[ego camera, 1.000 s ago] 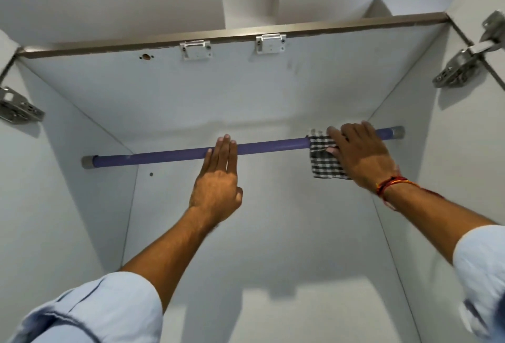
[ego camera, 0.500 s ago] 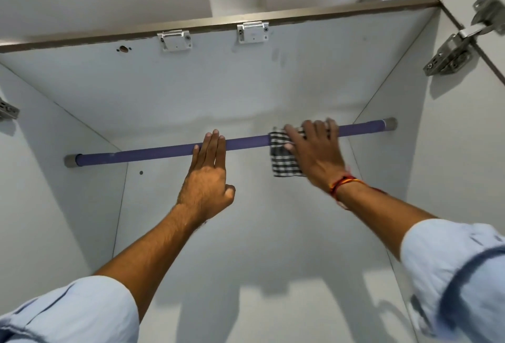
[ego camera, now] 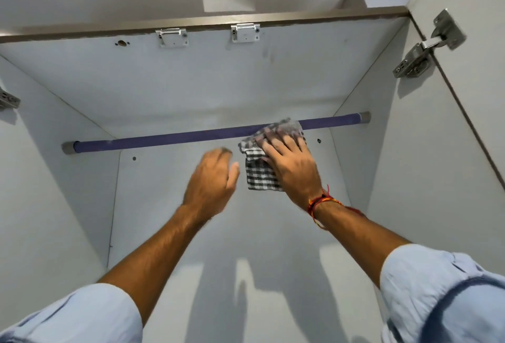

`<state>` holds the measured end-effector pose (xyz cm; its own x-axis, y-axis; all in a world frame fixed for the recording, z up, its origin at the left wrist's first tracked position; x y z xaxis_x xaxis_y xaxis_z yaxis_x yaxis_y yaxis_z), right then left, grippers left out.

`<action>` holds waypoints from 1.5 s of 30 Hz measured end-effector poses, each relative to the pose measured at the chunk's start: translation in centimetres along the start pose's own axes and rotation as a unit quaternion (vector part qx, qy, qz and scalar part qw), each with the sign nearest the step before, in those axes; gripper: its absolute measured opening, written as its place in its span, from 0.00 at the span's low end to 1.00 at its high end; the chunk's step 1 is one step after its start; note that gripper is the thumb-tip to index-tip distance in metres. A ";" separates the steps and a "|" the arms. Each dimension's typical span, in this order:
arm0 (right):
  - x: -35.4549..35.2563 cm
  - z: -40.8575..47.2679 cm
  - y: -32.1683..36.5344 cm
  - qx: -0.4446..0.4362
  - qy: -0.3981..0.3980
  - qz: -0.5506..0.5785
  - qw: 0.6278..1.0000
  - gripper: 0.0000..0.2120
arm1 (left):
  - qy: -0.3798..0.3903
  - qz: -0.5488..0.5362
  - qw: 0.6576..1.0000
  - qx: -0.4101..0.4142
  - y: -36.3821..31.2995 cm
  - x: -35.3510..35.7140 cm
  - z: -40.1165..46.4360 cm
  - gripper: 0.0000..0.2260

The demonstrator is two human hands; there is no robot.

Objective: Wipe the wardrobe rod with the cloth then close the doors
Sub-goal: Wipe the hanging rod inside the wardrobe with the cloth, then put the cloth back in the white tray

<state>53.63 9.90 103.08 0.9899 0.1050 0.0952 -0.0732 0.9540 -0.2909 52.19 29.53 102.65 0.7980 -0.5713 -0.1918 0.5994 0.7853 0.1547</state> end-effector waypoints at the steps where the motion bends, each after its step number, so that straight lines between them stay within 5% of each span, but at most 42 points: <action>1: -0.5 -1.5 0.5 0.008 -0.003 0.013 1.000 0.22 | 0.030 -0.107 0.993 -0.036 -1.7 -0.1 -0.8 0.19; 5: -2.5 -10.1 2.8 0.154 0.013 0.125 0.980 0.22 | 0.158 -0.511 0.820 -0.204 -6.6 1.9 -4.7 0.17; 9: -7.5 -23.5 6.5 0.360 0.149 0.268 0.881 0.23 | 0.255 -0.503 0.790 -0.239 -9.8 5.6 -13.1 0.07; 11: -11.2 -32.1 8.5 0.509 0.177 0.337 0.772 0.24 | 0.321 -0.491 0.772 -0.244 -12.2 7.6 -18.8 0.06; 14: -19.7 -46.1 13.4 0.724 0.220 0.402 0.515 0.31 | 0.427 -0.505 0.707 -0.251 -17.5 8.8 -29.1 0.07; 16: -26.2 -53.5 17.3 0.790 0.166 0.452 0.380 0.27 | 0.484 -0.526 0.658 -0.237 -21.9 8.7 -36.3 0.07; 18: -32.5 -58.3 20.6 0.837 0.037 0.438 0.327 0.20 | 0.517 -0.544 0.620 -0.226 -25.9 8.3 -43.3 0.07; 20: -39.4 -62.0 23.7 0.870 -0.042 0.378 0.313 0.16 | 0.563 -0.554 0.566 -0.237 -30.1 7.1 -51.6 0.10; 27: -58.7 -71.0 30.0 0.944 -0.062 0.143 0.291 0.33 | 0.701 -0.554 0.397 -0.211 -44.1 -0.3 -73.4 0.23; 31: -66.9 -74.4 30.0 0.937 0.067 -0.012 0.343 0.36 | 0.745 -0.519 0.381 -0.174 -52.0 -4.7 -77.4 0.24; 37: -74.0 -80.8 29.1 0.901 0.151 -0.090 0.396 0.41 | 0.772 -0.470 0.417 -0.099 -62.4 -5.0 -84.1 0.33; 41: -78.1 -85.1 27.6 0.911 0.164 -0.082 0.369 0.43 | 0.766 -0.479 0.415 -0.106 -68.2 -6.3 -86.3 0.33; 45: -81.0 -90.3 26.3 0.943 0.140 -0.036 0.300 0.45 | 0.781 -0.444 0.426 -0.110 -71.6 -6.4 -90.1 0.30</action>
<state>-17.51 1.08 1.77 0.9489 0.2904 -0.1238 0.2730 -0.5582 0.7835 -1.43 -1.53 5.53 -0.8544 0.0534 -0.5169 0.4640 0.5264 -0.7125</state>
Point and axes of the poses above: each hand's wrist, its own z-axis towards the middle knuckle, its own x-axis out of the palm, y = z × x, the point moved 2 cm from there along z, towards the middle knuckle, and after that the axes turned 1 degree about -z, right-handed, at the moved point
